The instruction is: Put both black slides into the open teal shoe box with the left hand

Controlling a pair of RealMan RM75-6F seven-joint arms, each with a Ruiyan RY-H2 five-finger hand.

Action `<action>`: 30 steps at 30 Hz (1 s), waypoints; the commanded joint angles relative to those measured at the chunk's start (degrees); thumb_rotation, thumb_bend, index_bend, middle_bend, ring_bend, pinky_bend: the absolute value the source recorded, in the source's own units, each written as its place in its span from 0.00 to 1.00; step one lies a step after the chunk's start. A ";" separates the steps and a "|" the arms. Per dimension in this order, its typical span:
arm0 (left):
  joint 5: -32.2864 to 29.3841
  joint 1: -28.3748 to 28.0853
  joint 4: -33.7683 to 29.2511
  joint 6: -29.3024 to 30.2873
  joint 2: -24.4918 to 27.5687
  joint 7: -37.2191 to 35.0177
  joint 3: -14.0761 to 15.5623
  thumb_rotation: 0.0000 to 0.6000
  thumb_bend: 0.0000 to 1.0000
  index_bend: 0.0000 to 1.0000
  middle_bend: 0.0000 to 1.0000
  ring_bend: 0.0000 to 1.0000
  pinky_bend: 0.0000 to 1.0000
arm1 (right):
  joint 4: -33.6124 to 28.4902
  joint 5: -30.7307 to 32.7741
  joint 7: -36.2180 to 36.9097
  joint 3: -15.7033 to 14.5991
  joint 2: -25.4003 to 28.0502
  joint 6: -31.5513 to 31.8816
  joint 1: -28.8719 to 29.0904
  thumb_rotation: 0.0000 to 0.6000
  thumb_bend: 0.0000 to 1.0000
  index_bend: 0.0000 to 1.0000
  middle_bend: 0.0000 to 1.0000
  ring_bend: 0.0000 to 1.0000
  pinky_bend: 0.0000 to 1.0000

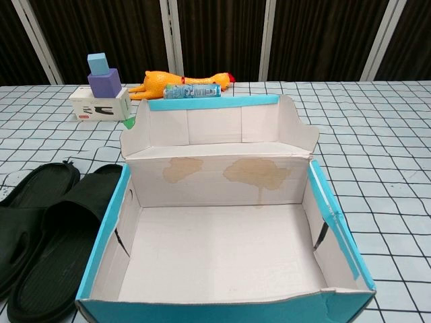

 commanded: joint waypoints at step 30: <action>6.01 -1.89 -4.97 -4.72 -0.28 3.08 4.42 1.00 0.11 0.09 0.10 0.02 0.15 | -0.60 0.32 1.24 -0.19 0.91 -0.08 -0.45 1.00 0.25 0.05 0.09 0.03 0.04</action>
